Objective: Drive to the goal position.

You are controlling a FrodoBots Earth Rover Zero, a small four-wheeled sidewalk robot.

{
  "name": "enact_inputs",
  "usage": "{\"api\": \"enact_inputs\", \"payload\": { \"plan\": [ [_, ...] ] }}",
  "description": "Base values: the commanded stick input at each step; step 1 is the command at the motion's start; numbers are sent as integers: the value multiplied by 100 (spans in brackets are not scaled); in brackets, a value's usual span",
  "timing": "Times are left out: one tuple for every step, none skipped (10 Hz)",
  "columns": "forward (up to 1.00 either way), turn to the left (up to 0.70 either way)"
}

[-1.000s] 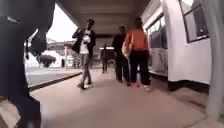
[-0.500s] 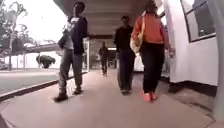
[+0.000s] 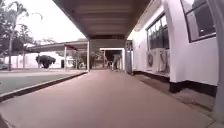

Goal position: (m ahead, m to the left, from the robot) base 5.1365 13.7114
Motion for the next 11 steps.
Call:
{"api": "enact_inputs", "payload": {
  "plan": [
    [10, 0],
    [40, 0],
    [70, 0],
    [70, 0],
    [70, 0],
    [70, 0],
    [70, 0],
    [70, 0],
    [70, 0],
    [70, 0],
    [70, 0]
  ]
}}
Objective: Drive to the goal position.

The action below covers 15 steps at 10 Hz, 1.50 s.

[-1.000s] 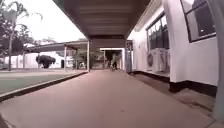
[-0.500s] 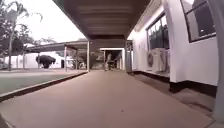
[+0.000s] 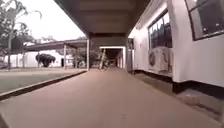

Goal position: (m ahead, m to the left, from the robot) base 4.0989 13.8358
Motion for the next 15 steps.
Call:
{"api": "enact_inputs", "payload": {
  "plan": [
    [70, 0],
    [70, 0],
    [70, 0],
    [70, 0],
    [70, 0],
    [70, 0],
    [70, 0],
    [70, 0],
    [70, 0],
    [70, 0],
    [70, 0],
    [70, 0],
    [70, 0],
    [70, 0],
    [70, 0]
  ]
}}
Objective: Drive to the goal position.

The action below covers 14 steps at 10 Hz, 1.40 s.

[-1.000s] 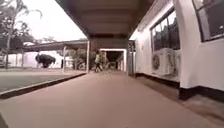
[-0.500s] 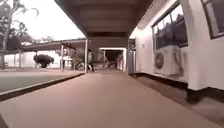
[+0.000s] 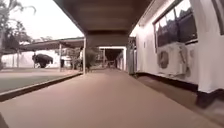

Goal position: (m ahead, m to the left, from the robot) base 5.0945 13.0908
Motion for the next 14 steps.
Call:
{"api": "enact_inputs", "payload": {
  "plan": [
    [70, 0],
    [70, 0],
    [70, 0],
    [70, 0],
    [70, 0],
    [70, 0],
    [70, 0],
    [70, 0],
    [70, 0],
    [70, 0],
    [70, 0],
    [70, 0],
    [70, 0],
    [70, 0]
  ]
}}
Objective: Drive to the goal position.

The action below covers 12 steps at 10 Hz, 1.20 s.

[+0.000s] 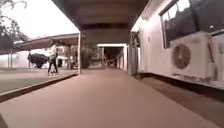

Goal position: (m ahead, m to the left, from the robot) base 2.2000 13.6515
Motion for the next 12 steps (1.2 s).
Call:
{"api": "enact_inputs", "payload": {
  "plan": [
    [70, 0],
    [70, 0],
    [70, 0],
    [70, 0],
    [70, 0],
    [70, 0],
    [70, 0],
    [70, 0],
    [70, 0],
    [70, 0],
    [70, 0],
    [70, 0]
  ]
}}
